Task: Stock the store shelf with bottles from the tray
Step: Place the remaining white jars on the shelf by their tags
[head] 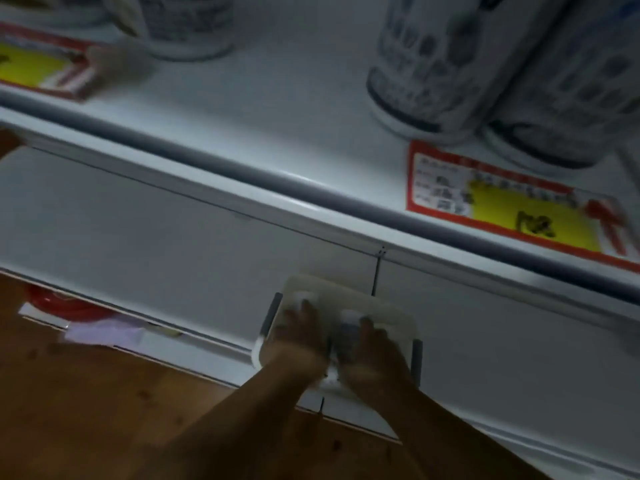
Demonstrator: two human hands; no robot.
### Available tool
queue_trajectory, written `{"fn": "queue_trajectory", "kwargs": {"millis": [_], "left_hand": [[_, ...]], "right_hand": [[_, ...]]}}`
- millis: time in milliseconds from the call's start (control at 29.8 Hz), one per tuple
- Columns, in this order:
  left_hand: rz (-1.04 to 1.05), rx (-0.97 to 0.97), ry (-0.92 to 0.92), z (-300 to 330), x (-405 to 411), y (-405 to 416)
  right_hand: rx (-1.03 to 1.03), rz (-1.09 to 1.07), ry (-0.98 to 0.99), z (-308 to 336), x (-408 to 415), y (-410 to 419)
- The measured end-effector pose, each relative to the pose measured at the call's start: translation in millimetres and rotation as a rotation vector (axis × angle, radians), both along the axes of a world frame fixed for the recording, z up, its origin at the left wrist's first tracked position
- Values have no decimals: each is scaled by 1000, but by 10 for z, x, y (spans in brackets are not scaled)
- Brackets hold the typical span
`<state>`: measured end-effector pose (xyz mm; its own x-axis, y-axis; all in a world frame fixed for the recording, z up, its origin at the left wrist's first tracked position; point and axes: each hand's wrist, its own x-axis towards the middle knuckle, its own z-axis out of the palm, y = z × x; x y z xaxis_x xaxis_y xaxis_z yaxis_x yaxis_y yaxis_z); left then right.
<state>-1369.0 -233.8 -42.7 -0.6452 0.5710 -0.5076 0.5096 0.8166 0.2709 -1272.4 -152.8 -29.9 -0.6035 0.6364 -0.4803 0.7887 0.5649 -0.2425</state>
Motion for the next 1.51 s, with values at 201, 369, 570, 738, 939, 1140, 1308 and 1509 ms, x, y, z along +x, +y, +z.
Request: {"fn": "queue_trajectory", "kwargs": {"millis": [201,369,570,738,939,1140,1308,1509], "left_hand": [[231,162,-40,-311,-83,137],[441,417,-265,-245,-99,62],[581,872,-687,416,39,-449],[369,942,-981,1388,135,-1107],[90,967,-927,2718,-44,-1607],[-70,1093,-783,3769,-124,-1716],[-113,1079,-743,4103,-143,-1645],[-7,1350,-263,4804,-679,-1055]], "right_hand": [[32,-25,-87,-306,-334,19],[47,-58,53,-276,-293,15],[-532,-555,500,361,193,-210],[-1038,-725,695,1383,638,-552],[-1200,-597,910,2712,601,-1072],[-1030,-370,1016,3693,461,-1249],[-1005,-310,1074,3818,498,-1201],[-974,-345,1346,4089,490,-903]]}}
